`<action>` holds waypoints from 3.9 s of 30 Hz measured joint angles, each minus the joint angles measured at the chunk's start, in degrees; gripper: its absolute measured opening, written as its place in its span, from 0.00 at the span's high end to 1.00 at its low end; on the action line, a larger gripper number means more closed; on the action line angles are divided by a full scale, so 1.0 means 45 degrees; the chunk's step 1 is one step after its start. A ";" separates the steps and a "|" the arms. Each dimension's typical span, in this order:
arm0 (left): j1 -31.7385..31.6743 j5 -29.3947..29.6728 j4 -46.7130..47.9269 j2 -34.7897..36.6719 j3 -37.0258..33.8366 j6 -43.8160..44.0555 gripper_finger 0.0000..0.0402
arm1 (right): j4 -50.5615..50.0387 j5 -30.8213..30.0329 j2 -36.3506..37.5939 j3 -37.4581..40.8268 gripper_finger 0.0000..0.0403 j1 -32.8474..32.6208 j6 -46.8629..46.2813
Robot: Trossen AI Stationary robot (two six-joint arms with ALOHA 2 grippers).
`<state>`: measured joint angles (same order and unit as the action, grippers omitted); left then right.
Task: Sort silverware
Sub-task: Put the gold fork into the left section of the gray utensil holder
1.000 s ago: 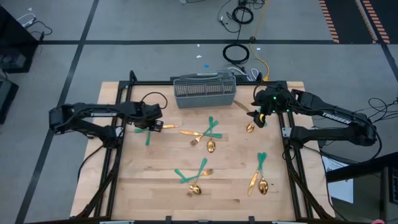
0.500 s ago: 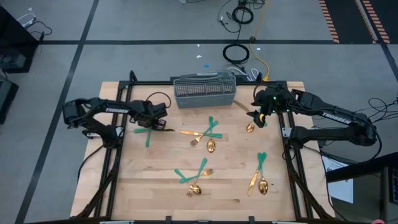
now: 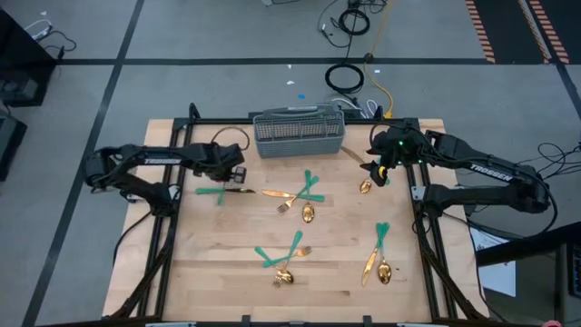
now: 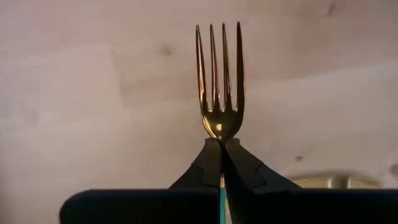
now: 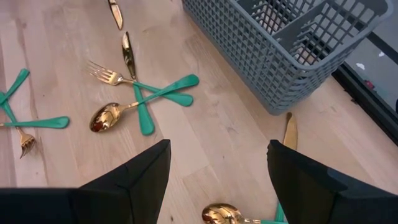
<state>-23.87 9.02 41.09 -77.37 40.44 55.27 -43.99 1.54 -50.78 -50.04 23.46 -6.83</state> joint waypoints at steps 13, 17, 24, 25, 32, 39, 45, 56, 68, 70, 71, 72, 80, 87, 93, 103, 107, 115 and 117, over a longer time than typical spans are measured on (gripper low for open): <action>0.1334 0.7606 -0.9757 0.2223 0.1595 -0.6516 1.00 | 0.0178 -0.0042 -0.0005 0.0000 0.37 0.0000 -0.0319; 0.1075 0.8101 -1.4086 0.1282 0.1599 -1.1406 1.00 | 0.0401 -0.0044 -0.0004 0.0000 0.37 0.0000 -0.0330; 0.0709 0.6802 -1.7364 -0.0863 0.1585 -1.3048 1.00 | 0.0428 -0.0034 -0.0005 0.0000 0.37 0.0000 -0.0330; 0.0712 0.6804 -1.7357 -0.1128 0.1585 -1.3039 1.00 | 0.0420 -0.0029 -0.0005 0.0000 0.37 0.0000 -0.0330; 0.0866 0.7049 -1.6959 -0.2218 0.1580 -1.2189 1.00 | 0.0282 -0.0015 -0.0005 0.0000 0.37 0.0000 -0.0330; 0.0945 0.7236 -1.5346 -0.2271 0.1169 -1.1233 0.94 | 0.0277 0.0049 0.0000 0.0000 0.37 0.0000 -0.0238; 0.0989 0.6875 -1.4480 -0.2271 0.0982 -1.0416 0.86 | 0.0274 0.0063 -0.0005 0.0000 0.37 0.0000 -0.0151; 0.1152 0.3682 -1.3286 -0.1251 0.0982 -1.1352 0.84 | 0.0307 0.0297 -0.0058 0.0000 0.32 -0.0055 0.0055; 0.1813 -0.0144 -0.9140 0.1813 0.1721 -0.7354 0.84 | 0.1678 0.0384 -0.3464 0.0000 0.32 -0.1631 -0.0712; 0.2011 -0.0552 -0.8662 0.1857 0.1721 -0.6787 0.84 | 0.2100 0.0393 -0.4061 0.0000 0.32 -0.1875 -0.0913; 0.2096 -0.0792 -0.8479 0.1850 0.1721 -0.6662 0.84 | 0.2275 0.0402 -0.4314 0.0000 0.32 -0.2020 -0.0932; 0.2191 -0.1124 -0.8458 0.1730 0.1721 -0.6775 0.83 | 0.2369 0.0424 -0.4527 0.0000 0.32 -0.2146 -0.0910; 0.3141 -0.4080 -0.8743 -0.1069 0.1948 -1.1735 0.83 | 0.1283 0.0437 -0.5469 0.0000 0.32 -0.2409 -0.0377; 0.3262 -0.4125 -0.7111 -0.3617 0.3566 -0.9759 0.83 | 0.1141 0.0675 -0.5406 0.0000 0.32 -0.2419 -0.0665; 0.3547 -0.2852 -0.6650 -0.5000 0.5075 -0.9453 0.83 | 0.1356 0.0675 -0.5406 0.0000 0.32 -0.2419 -0.0943; 0.3305 -0.3090 -0.5129 -0.7480 0.7104 -0.9777 0.83 | 0.1345 0.0675 -0.5406 0.0000 0.32 -0.2419 -0.0915; 0.3291 -0.3106 -0.4873 -0.8091 0.7621 -0.9781 0.83 | 0.1341 0.0696 -0.5406 0.0000 0.32 -0.2419 -0.0908; 0.3187 -0.3522 -0.4677 -0.9016 0.7842 -1.0119 0.83 | 0.1318 0.0733 -0.5406 0.0000 0.32 -0.2419 -0.0855; 0.3123 -0.3649 -0.4723 -0.9108 0.7860 -1.0112 0.83 | 0.1320 0.0733 -0.5406 0.0000 0.32 -0.2419 -0.0850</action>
<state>-9.81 -7.40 19.84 -118.36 75.81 9.77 -38.05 4.84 -75.11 -50.04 12.58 -10.66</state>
